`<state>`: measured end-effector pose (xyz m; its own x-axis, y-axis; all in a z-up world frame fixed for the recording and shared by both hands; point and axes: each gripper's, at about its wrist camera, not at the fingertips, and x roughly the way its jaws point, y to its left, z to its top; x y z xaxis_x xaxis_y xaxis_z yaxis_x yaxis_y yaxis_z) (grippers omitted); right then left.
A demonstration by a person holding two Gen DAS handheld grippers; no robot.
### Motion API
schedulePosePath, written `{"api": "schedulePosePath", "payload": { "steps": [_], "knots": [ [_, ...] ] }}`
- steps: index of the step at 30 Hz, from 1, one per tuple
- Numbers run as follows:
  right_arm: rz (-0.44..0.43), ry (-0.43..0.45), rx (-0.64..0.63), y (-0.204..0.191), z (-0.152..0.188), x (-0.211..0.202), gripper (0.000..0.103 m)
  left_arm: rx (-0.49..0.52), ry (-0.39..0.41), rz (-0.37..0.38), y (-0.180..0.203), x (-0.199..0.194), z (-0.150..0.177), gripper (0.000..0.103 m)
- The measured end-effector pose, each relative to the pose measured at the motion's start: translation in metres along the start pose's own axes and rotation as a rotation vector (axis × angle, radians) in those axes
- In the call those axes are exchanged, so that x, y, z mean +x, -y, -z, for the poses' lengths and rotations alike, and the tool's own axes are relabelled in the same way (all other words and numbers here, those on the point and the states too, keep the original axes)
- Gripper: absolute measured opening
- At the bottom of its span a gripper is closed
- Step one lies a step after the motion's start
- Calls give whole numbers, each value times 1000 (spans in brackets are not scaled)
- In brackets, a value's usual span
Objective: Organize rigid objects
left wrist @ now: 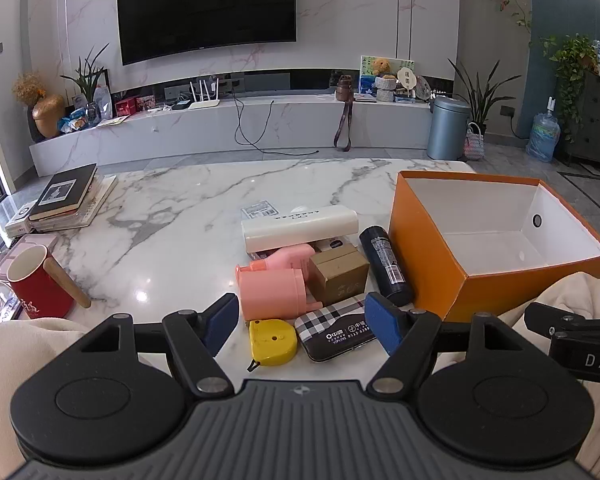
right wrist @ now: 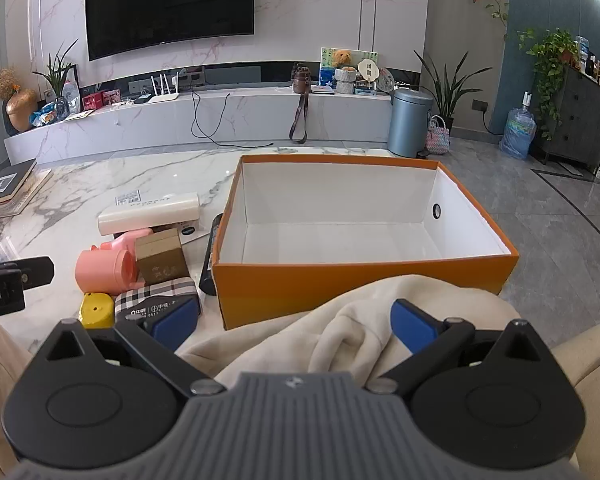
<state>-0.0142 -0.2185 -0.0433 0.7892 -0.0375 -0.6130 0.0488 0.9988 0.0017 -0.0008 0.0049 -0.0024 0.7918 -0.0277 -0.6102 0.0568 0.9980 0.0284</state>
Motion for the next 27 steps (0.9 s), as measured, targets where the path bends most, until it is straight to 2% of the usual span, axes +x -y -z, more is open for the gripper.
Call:
{"api": "schedulePosePath", "payload": {
  "steps": [27],
  "knots": [
    [-2, -5, 2, 2, 4, 0, 101, -5, -2, 2, -2, 1, 1, 85]
  ]
}}
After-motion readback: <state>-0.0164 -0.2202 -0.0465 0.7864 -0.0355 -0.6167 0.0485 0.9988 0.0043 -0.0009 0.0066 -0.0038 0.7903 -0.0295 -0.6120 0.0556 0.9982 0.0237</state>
